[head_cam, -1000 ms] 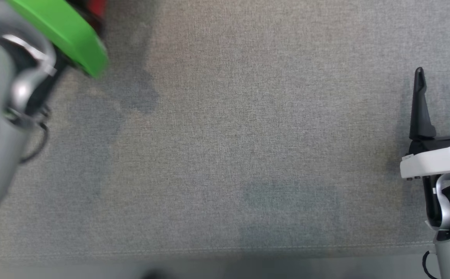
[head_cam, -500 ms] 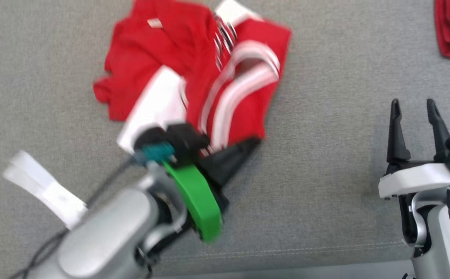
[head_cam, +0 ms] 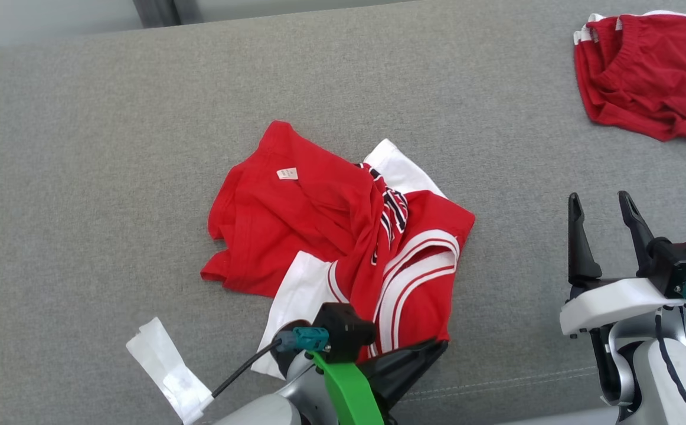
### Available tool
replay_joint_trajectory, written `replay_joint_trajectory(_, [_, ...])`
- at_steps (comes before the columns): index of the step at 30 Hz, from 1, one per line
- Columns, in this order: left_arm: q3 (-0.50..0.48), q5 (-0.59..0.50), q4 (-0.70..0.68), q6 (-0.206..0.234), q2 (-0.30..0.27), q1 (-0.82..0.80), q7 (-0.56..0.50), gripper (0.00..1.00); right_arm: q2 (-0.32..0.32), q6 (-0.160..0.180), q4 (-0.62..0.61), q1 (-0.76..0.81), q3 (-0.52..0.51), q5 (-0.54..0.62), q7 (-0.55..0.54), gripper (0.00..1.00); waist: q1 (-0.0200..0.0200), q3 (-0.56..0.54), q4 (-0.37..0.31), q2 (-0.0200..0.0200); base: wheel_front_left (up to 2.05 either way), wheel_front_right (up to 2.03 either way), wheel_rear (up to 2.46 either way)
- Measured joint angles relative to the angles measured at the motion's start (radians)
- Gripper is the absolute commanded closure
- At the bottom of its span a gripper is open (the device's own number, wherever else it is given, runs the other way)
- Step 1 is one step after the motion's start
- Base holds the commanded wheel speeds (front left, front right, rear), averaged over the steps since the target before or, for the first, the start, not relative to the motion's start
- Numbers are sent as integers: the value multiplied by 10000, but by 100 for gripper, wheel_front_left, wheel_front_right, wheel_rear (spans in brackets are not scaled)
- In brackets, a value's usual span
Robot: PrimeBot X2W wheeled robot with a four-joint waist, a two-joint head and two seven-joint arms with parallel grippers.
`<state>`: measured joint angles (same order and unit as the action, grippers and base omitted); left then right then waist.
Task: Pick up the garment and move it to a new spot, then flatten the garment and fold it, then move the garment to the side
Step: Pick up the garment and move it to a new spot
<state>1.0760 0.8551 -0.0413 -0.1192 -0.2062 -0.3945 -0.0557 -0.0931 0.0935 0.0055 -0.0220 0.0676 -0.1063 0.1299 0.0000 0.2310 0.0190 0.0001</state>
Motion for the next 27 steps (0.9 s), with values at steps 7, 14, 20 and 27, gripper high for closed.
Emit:
replay_joint_trajectory(7, [-240, 65, 462, 506, 69, 617, 439, 0, 12, -38, -21, 338, -2, -2, -90, 0, 0, -469, -394, 0, 0, 0, 0])
replay_joint_trajectory(14, [-706, 207, 464, 840, 209, 854, 853, 0, 8, -23, -21, 534, -115, -2, -92, 0, 0, -729, -403, 0, 0, 0, 0])
replay_joint_trajectory(20, [-1647, 433, 529, 1572, -198, 1311, 1375, 0, 10, -23, -13, 798, -125, -2, -128, 0, 0, -1032, -180, 0, 0, 0, 0])
replay_joint_trajectory(27, [-2376, 531, 650, 2075, -984, 1818, 1636, 0, 27, -54, -148, 1248, 265, 10, -295, 0, 0, -1354, 257, 0, 0, 0, 0])
